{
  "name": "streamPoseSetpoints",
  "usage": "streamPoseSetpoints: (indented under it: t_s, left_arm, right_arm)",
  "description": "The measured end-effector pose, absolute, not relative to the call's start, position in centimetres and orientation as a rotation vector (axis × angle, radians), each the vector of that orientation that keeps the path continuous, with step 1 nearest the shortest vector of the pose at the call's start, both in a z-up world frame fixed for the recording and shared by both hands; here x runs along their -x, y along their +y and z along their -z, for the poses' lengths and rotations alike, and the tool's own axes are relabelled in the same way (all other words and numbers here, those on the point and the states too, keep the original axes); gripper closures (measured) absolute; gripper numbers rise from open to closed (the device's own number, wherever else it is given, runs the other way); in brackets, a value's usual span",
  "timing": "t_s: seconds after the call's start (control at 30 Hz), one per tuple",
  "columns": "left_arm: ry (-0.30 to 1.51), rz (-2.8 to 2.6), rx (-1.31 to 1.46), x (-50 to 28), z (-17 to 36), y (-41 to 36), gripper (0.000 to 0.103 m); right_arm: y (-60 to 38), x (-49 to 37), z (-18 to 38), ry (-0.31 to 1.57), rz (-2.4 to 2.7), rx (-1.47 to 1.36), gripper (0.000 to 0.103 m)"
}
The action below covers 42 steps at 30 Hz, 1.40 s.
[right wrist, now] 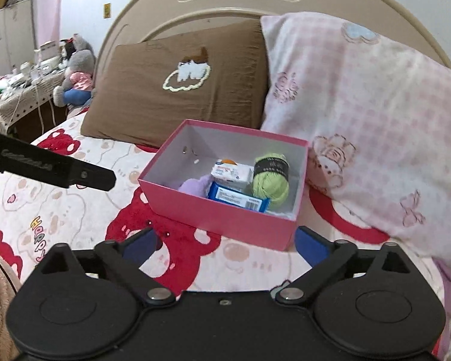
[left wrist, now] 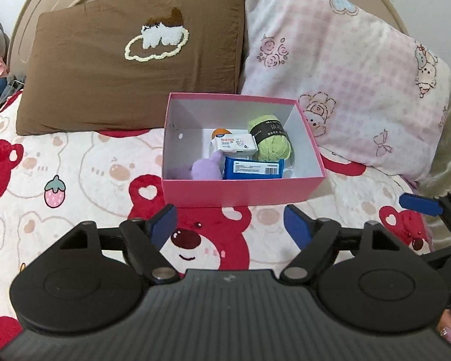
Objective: Organize objects
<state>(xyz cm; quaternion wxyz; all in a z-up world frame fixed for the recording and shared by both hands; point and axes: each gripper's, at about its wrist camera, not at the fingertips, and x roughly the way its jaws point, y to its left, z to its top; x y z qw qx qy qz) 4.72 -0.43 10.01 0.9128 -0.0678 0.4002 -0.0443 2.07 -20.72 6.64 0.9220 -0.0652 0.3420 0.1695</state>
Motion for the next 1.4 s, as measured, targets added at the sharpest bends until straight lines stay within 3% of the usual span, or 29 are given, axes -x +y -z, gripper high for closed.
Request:
streamPoseSetpoints:
  t_s: [0.1,0.23,0.57,1.4]
  left_arm:
    - [0.824,0.086,0.134,-4.2,-9.5,-0.2,0.009]
    - [0.845,0.057,0.088,-4.0,-8.3,-0.1,0.0]
    - [0.927,-0.003,0.087,-4.4,-4.9,0.4,0.0]
    - [0.952,-0.047,0.037,-4.5,-4.4,-0.3,0.0]
  right_arm:
    - [-20.7,-1.7,-6.3,0.718,-0.321,0.117,0.002]
    - [-20.9,-1.7,-5.8,0.739,-0.301,0.086,0.002]
    - [-22.7,-2.9,-4.0,0.748,-0.195,0.025,0.002]
    - [-19.5,-1.5,-2.7,0.665,-0.197,0.153,0.002]
